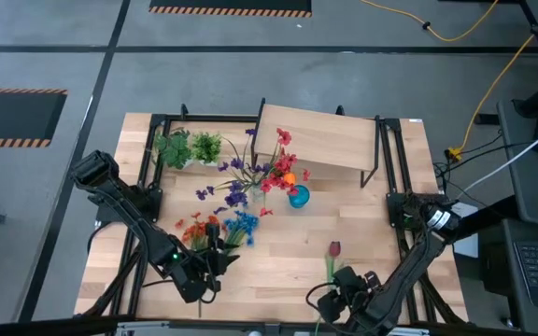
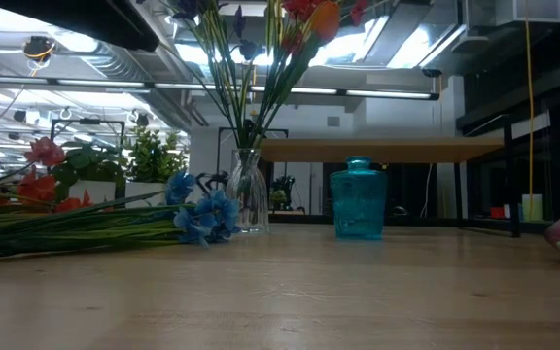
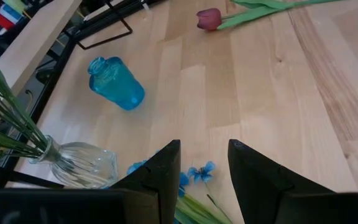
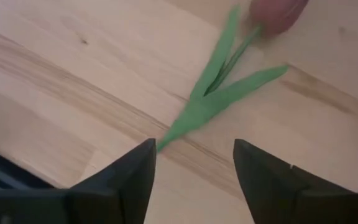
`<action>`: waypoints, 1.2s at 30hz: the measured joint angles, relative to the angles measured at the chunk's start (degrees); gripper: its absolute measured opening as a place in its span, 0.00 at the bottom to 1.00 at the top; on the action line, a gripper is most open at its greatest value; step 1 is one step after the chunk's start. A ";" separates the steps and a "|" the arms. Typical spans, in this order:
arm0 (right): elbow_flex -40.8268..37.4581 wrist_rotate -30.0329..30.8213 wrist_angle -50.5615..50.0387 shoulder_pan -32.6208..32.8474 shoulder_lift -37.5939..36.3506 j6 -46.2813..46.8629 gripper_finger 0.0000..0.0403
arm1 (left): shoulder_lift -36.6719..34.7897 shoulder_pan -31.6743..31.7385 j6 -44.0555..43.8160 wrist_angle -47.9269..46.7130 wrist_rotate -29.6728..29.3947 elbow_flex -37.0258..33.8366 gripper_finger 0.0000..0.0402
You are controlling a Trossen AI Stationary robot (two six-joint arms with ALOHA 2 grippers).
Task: Pick and place flowers into a vace then onto a shelf
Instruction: Put the red flower into the blue vase
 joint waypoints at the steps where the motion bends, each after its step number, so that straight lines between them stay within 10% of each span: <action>1: 0.00 -0.02 0.09 0.00 0.38 0.16 0.54 | 0.00 0.00 0.01 0.01 0.01 0.00 0.32; 36: -9.56 1.07 14.14 -1.72 5.39 -0.01 0.50 | 0.00 0.22 1.49 1.33 -1.59 0.00 0.32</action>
